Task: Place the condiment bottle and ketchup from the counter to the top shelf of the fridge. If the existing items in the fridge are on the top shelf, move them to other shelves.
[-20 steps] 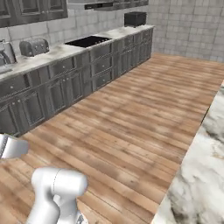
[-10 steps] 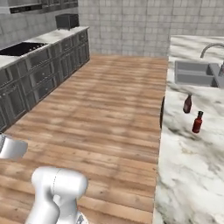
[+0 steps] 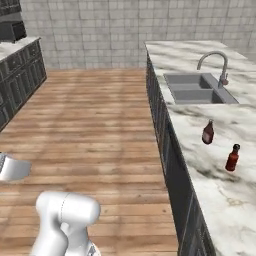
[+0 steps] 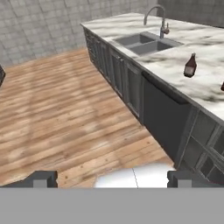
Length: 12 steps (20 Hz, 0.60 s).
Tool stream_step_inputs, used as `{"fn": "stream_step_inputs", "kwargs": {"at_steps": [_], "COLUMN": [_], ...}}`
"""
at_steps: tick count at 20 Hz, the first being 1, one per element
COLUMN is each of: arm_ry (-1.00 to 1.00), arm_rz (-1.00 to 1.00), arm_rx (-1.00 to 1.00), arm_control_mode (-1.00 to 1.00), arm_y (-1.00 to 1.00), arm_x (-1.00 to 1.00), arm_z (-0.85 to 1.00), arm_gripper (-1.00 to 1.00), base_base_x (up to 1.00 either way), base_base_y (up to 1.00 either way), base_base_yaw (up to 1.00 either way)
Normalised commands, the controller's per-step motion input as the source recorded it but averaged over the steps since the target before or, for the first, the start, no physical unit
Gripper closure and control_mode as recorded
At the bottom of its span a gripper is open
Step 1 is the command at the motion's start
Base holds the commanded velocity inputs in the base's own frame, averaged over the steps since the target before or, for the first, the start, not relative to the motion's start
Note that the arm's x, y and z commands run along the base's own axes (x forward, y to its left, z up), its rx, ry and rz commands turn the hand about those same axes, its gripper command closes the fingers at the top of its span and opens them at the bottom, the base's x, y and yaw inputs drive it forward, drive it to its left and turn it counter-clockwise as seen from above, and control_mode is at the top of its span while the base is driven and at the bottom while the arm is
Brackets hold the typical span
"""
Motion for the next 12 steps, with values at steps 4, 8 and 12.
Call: {"fn": "stream_step_inputs", "kwargs": {"at_steps": [4,8,12], "arm_ry": [0.00,0.00,0.00], "arm_rz": [0.00,0.00,0.00], "arm_rx": [0.00,0.00,0.00], "arm_control_mode": [1.00,1.00,1.00], "arm_y": [0.00,0.00,0.00], "arm_x": [0.00,0.00,0.00], "arm_z": [0.00,0.00,0.00], "arm_gripper": [-1.00,-1.00,-1.00], "base_base_x": [0.72,0.44,0.32], "base_base_y": [0.71,0.63,0.55], "base_base_yaw": [-0.65,-0.74,-0.79]}}
